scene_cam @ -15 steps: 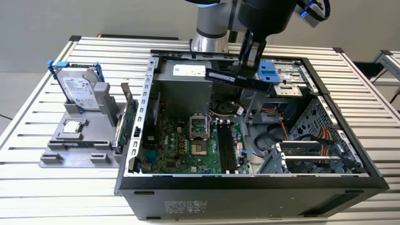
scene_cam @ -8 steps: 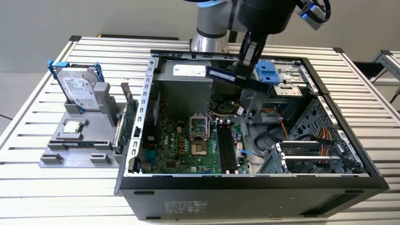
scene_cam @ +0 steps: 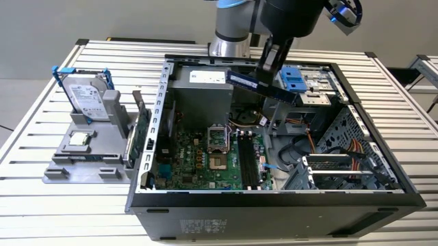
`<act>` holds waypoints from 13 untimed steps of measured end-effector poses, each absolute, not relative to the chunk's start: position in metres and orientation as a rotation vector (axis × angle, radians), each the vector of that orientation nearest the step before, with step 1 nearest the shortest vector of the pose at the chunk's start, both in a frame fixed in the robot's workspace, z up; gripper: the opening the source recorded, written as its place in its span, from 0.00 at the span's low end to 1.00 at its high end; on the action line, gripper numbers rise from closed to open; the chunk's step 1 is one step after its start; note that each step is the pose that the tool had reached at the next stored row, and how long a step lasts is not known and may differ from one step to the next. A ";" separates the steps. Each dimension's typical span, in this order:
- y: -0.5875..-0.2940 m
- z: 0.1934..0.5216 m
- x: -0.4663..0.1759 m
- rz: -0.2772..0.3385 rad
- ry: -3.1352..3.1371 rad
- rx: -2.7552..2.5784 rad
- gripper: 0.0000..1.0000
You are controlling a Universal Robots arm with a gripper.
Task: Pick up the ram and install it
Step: 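Insert the ram into the slot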
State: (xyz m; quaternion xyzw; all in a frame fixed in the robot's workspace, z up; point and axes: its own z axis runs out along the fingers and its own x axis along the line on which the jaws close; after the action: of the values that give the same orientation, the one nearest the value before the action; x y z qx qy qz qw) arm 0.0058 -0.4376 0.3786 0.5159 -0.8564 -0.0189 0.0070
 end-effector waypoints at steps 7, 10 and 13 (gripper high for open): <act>-0.438 0.379 0.006 -0.060 -2.734 1.520 0.00; -0.438 0.379 0.006 -0.060 -2.735 1.518 0.00; -0.438 0.379 0.006 -0.060 -2.735 1.518 0.00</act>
State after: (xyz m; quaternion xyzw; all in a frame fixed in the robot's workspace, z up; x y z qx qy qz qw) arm 0.0057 -0.4376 0.3786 0.4852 -0.8742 -0.0191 0.0063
